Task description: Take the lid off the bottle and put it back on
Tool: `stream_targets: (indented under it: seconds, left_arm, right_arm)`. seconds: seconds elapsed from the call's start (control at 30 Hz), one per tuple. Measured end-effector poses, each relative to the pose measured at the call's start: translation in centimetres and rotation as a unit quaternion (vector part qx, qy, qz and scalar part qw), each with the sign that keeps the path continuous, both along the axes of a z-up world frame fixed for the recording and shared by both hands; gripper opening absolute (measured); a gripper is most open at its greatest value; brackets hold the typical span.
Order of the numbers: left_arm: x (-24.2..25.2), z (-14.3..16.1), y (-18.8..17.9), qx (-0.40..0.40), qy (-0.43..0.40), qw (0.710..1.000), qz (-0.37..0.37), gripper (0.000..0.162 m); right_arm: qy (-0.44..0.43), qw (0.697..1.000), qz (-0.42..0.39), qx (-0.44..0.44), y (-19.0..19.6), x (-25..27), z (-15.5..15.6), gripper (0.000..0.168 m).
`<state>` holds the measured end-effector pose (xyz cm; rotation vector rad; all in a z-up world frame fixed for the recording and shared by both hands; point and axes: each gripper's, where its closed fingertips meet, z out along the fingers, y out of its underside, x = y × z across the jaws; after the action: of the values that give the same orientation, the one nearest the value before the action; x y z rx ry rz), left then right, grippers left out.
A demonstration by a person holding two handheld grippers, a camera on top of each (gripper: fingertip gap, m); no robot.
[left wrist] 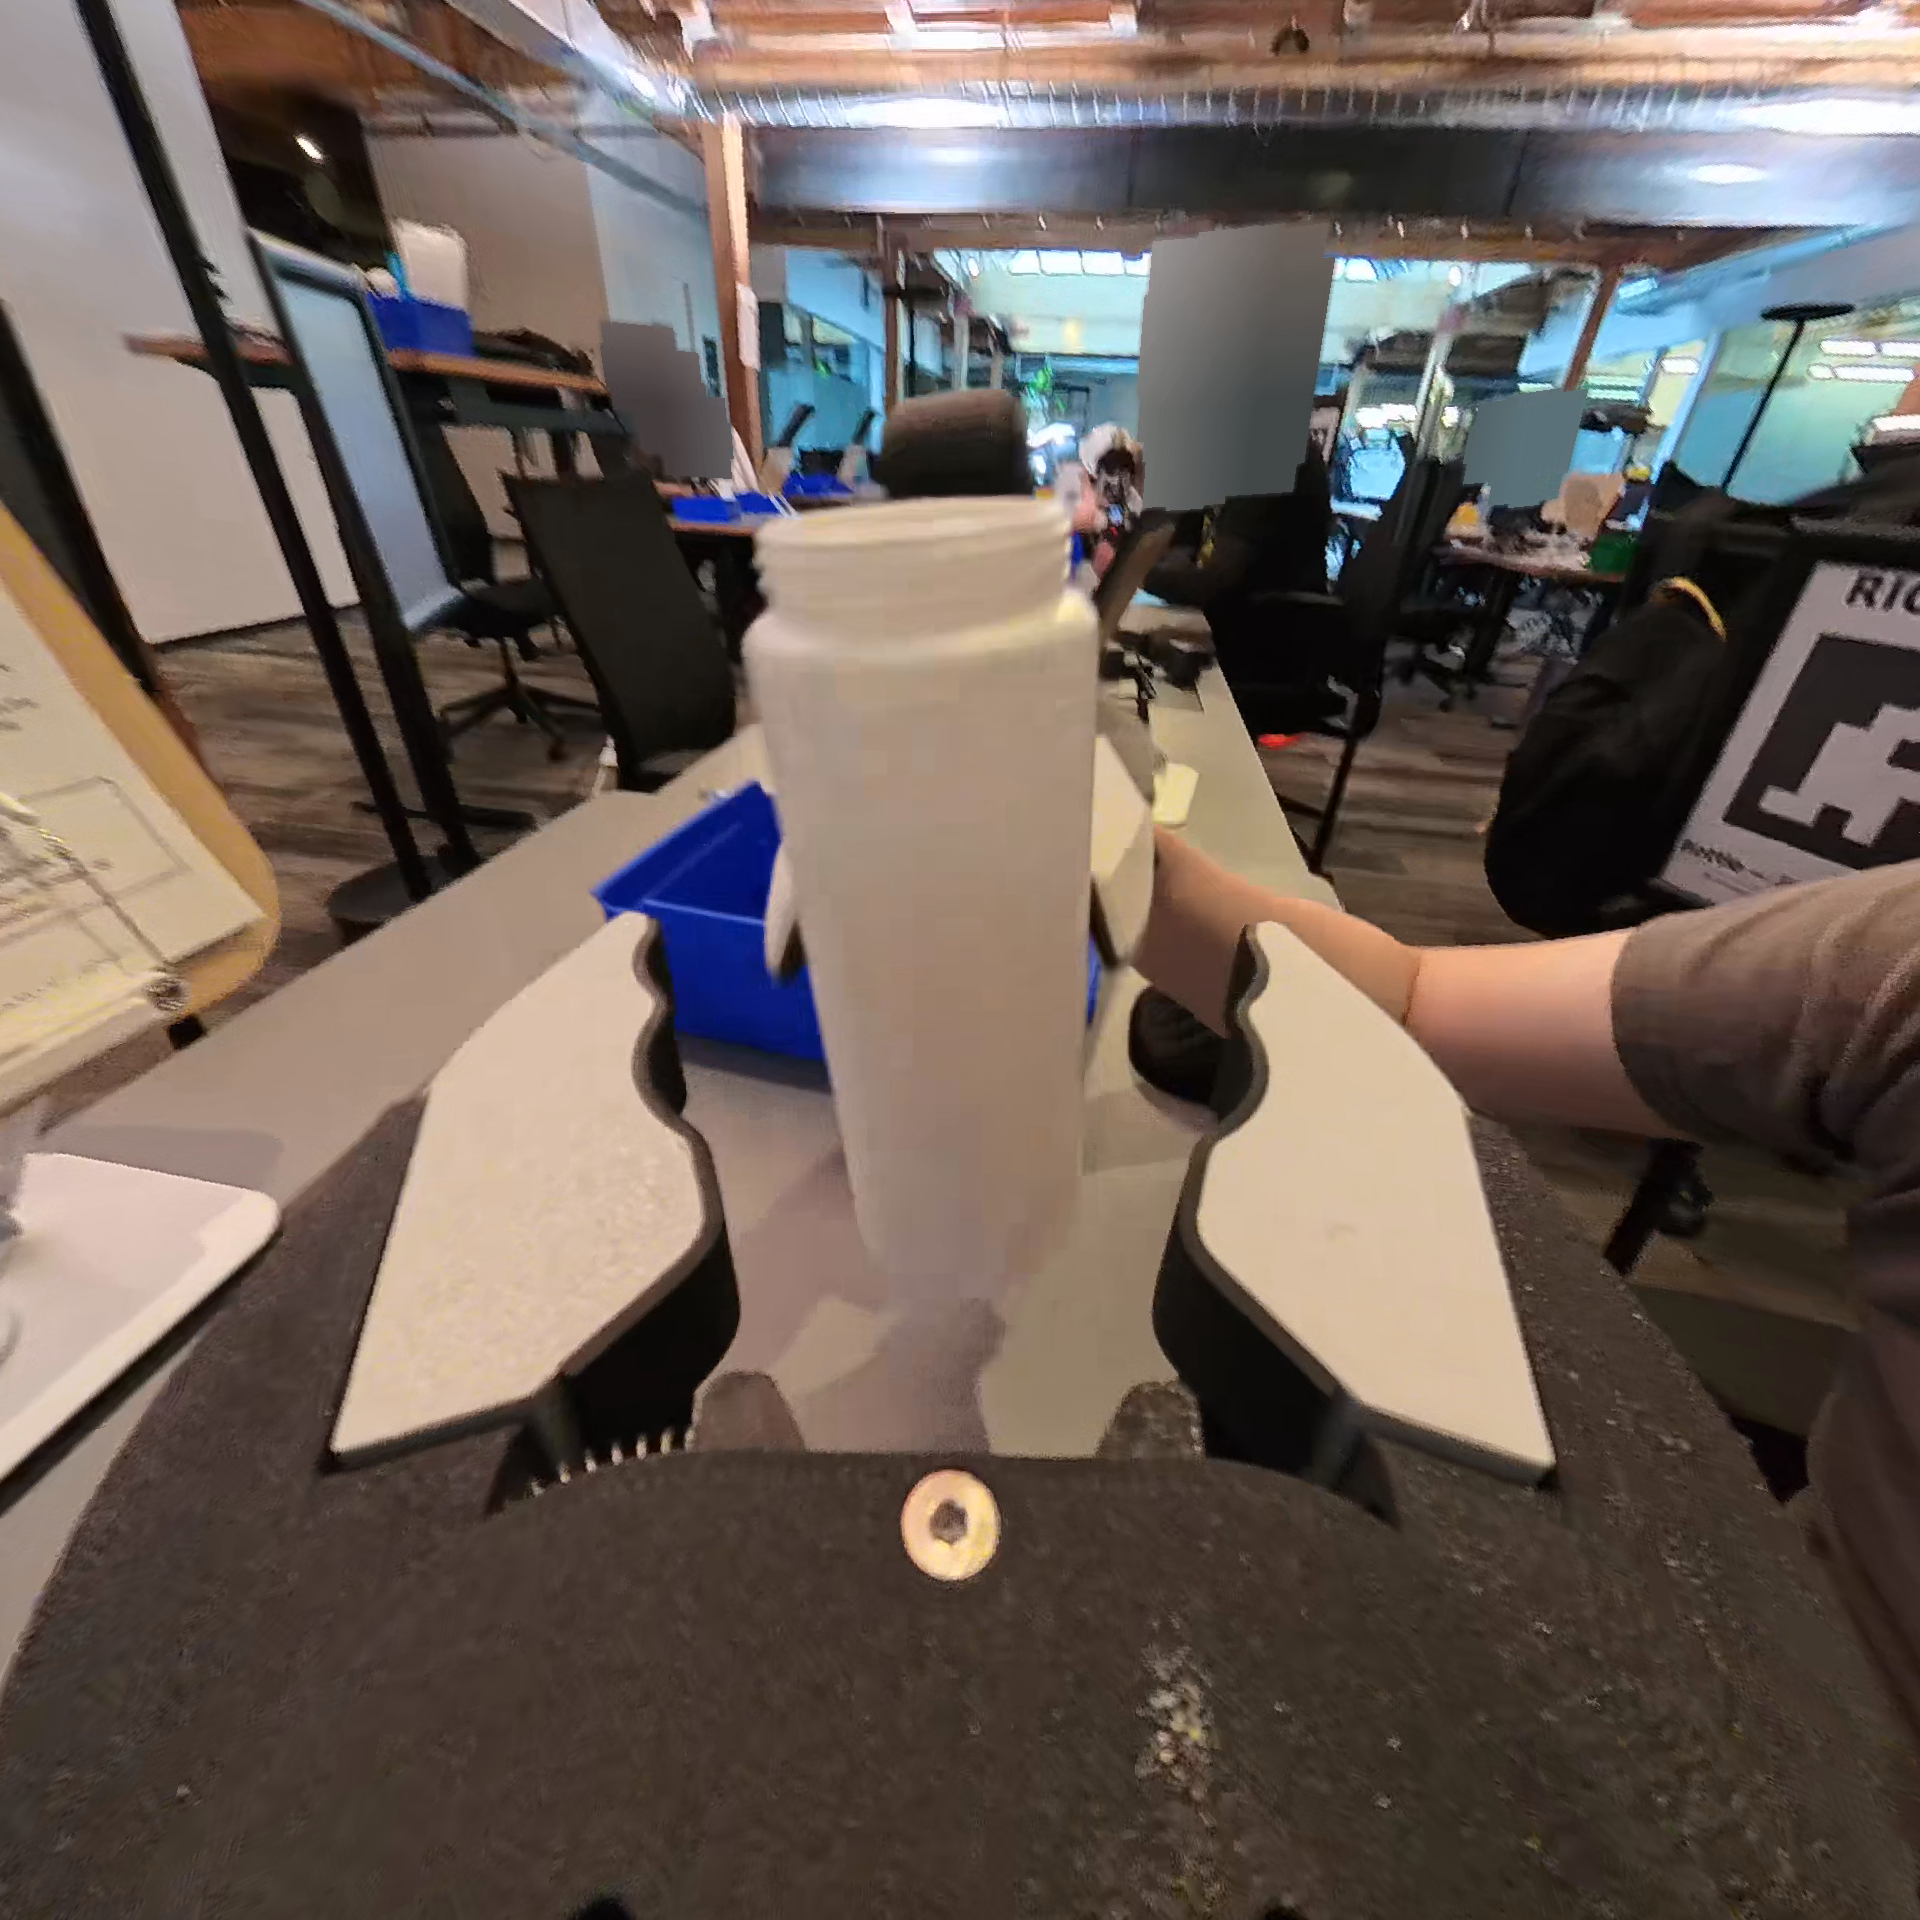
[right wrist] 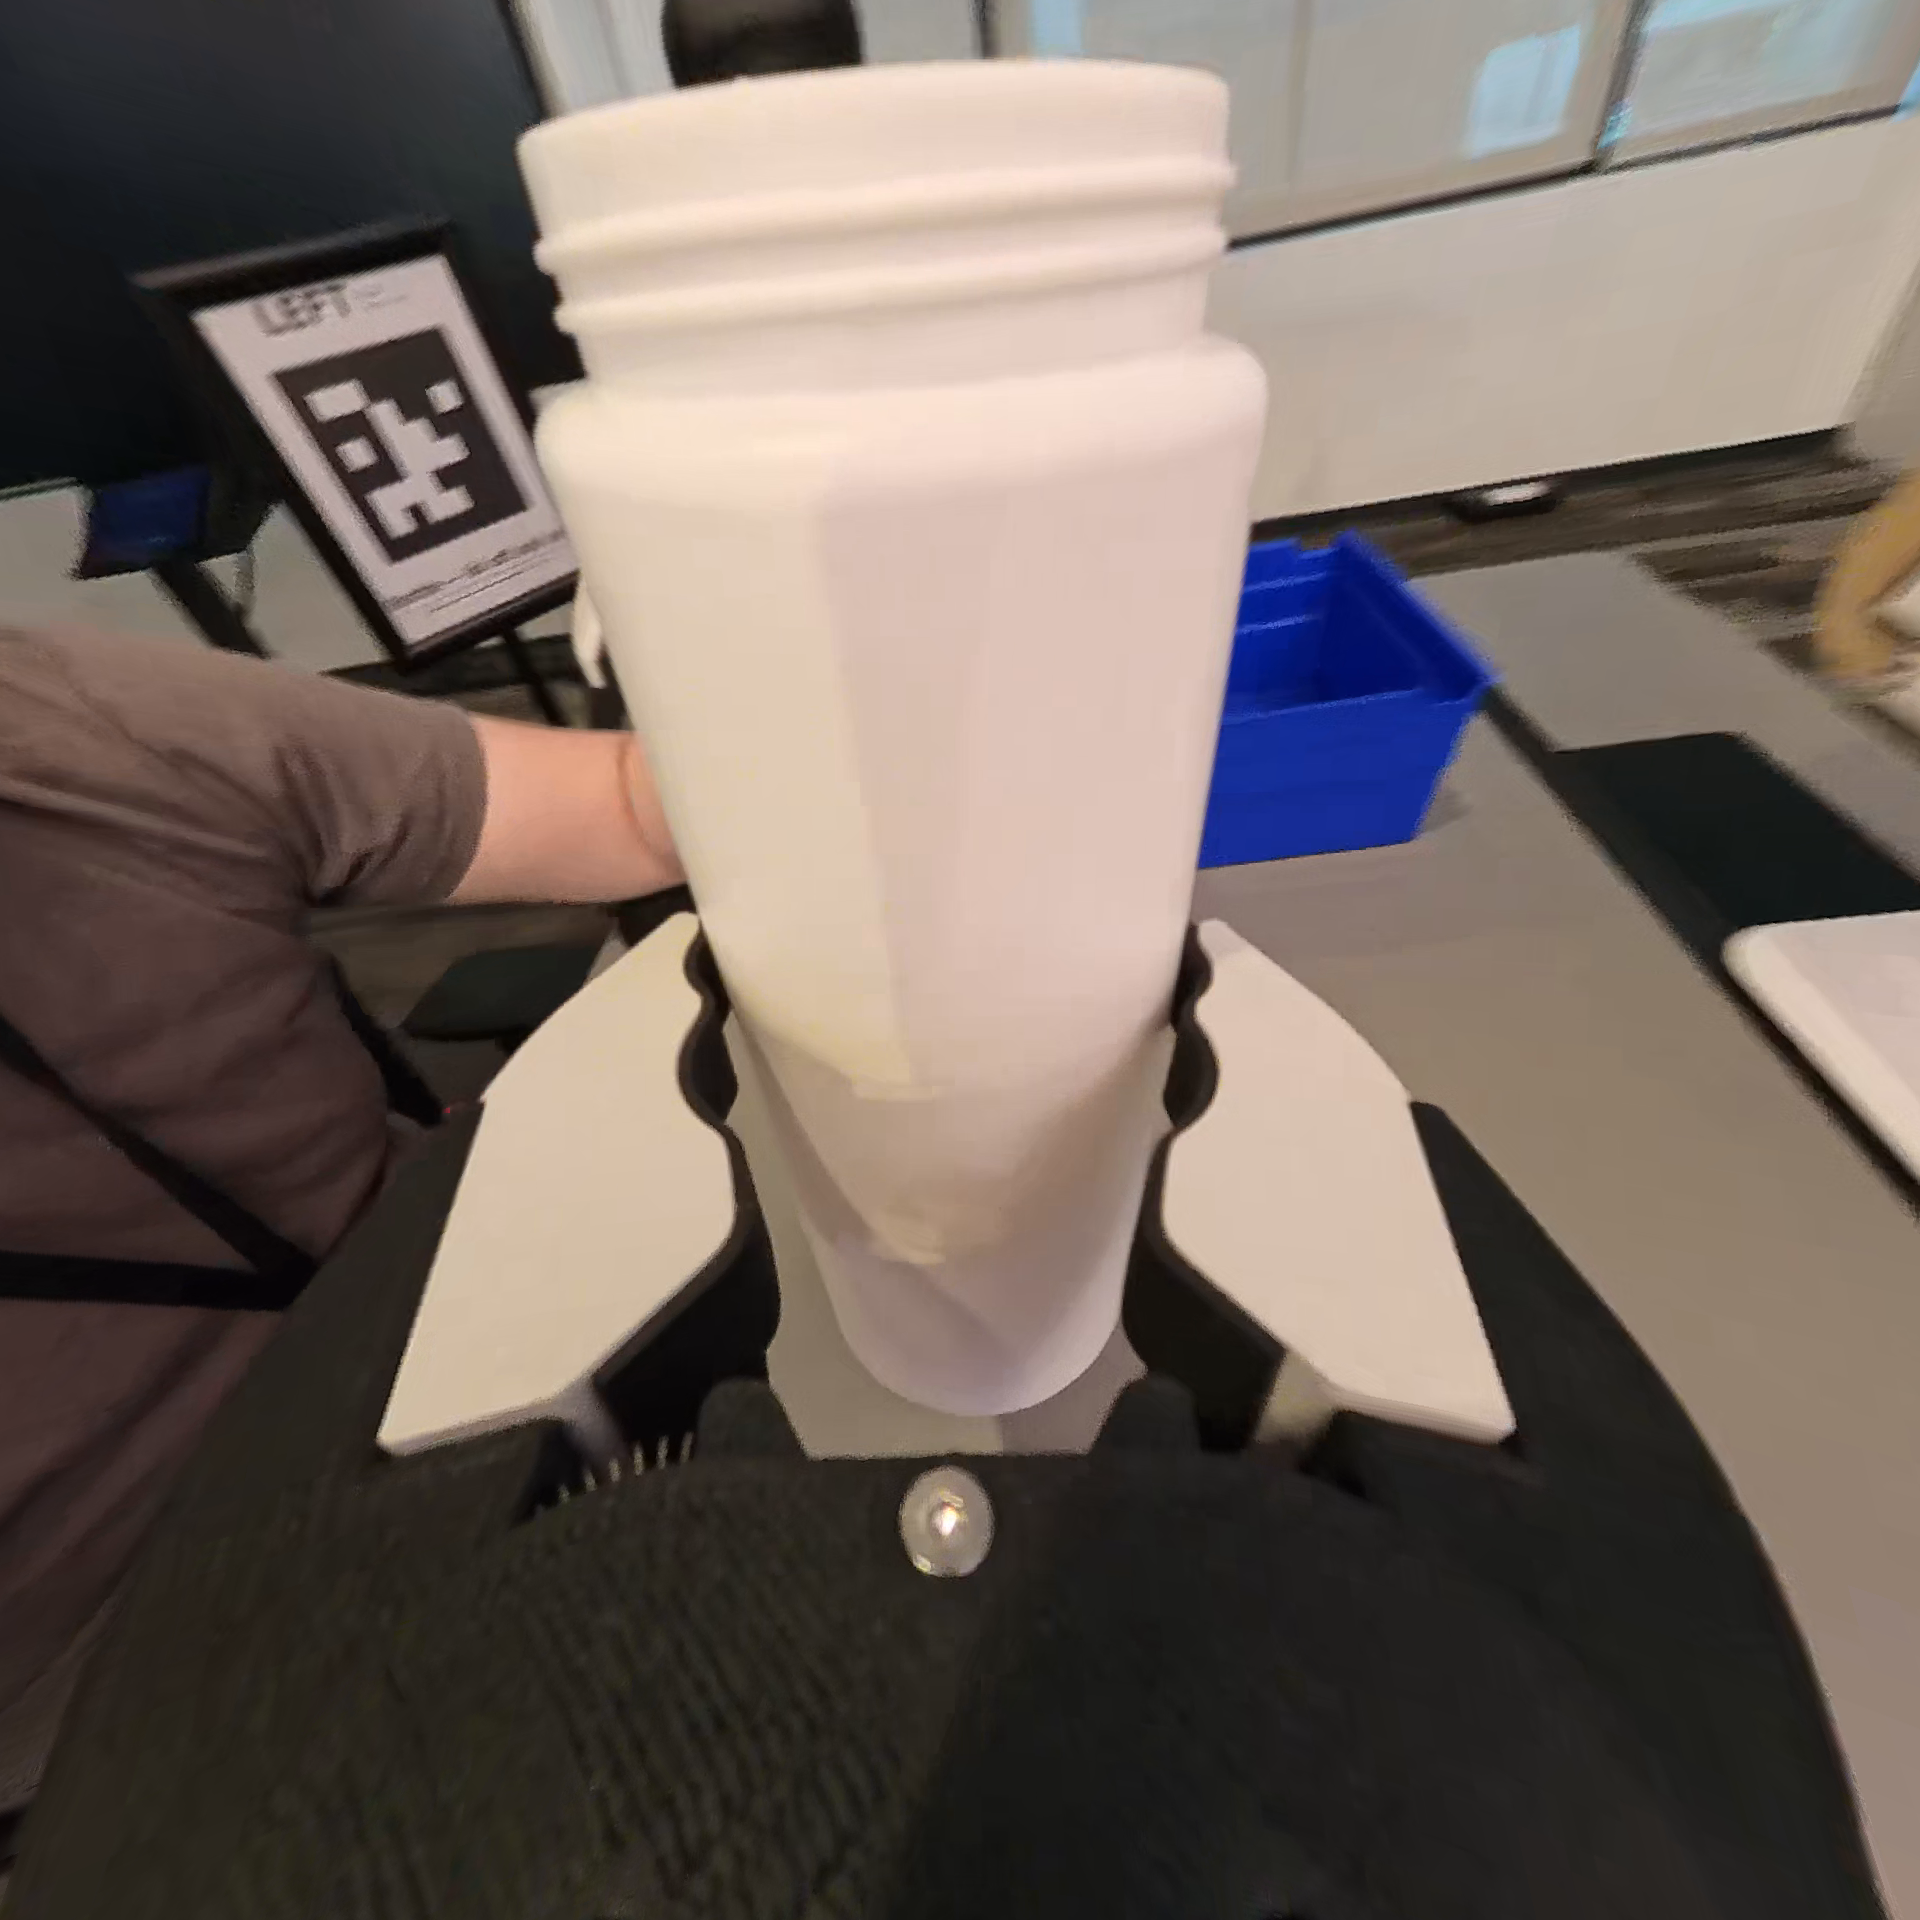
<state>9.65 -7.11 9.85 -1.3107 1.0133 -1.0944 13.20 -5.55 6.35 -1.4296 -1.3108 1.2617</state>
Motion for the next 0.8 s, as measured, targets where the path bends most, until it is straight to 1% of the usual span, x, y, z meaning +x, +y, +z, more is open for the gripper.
stream_targets:
  seconds: [0.03,0.1,0.17,0.23,0.3,0.4,0.47,0.57,0.6,0.7,0.8]
  left_arm:
    - [-0.5,0.6,0.1,0.004,-0.011,1.000,0.006,0.100]
    - [-1.1,1.1,0.3,0.007,-0.019,1.000,0.013,0.098]
    - [-1.1,1.2,0.3,0.008,-0.016,1.000,0.013,0.098]
    - [-0.9,0.9,0.3,0.006,-0.011,1.000,0.010,0.098]
    - [-0.5,0.3,0.2,0.000,-0.003,1.000,0.003,0.098]
    - [0.2,-0.6,0.2,-0.014,0.010,1.000,-0.007,0.098]
    - [0.5,-1.0,0.1,-0.017,0.014,1.000,-0.011,0.097]
    - [0.9,-1.5,0.0,-0.020,0.023,0.999,-0.016,0.097]
    - [1.0,-1.6,-0.1,-0.021,0.027,0.999,-0.018,0.097]
    - [1.3,-1.9,-0.2,-0.022,0.033,0.999,-0.024,0.097]
    - [1.4,-2.1,-0.3,-0.023,0.037,0.999,-0.027,0.097]
  right_arm:
    - [0.003,0.999,-0.035,0.011,0.8,1.7,1.4,0.084]
    - [-0.019,0.988,-0.146,0.036,3.2,6.2,3.4,0.084]
    - [-0.073,0.960,-0.267,0.046,5.7,12.1,3.7,0.084]
    - [-0.147,0.910,-0.387,0.024,8.2,18.7,2.0,0.084]
    - [-0.203,0.868,-0.451,-0.051,9.6,23.7,-1.2,0.084]
    - [-0.245,0.820,-0.482,-0.187,10.8,27.9,-6.4,0.084]
    - [-0.289,0.781,-0.486,-0.265,11.1,29.5,-10.4,0.084]
    - [-0.372,0.709,-0.495,-0.337,11.1,31.7,-15.9,0.084]
    - [-0.390,0.691,-0.494,-0.356,11.0,32.1,-17.3,0.084]
    - [-0.427,0.643,-0.495,-0.399,10.5,33.0,-20.2,0.084]
    - [-0.420,0.635,-0.514,-0.395,11.0,33.2,-20.2,0.084]
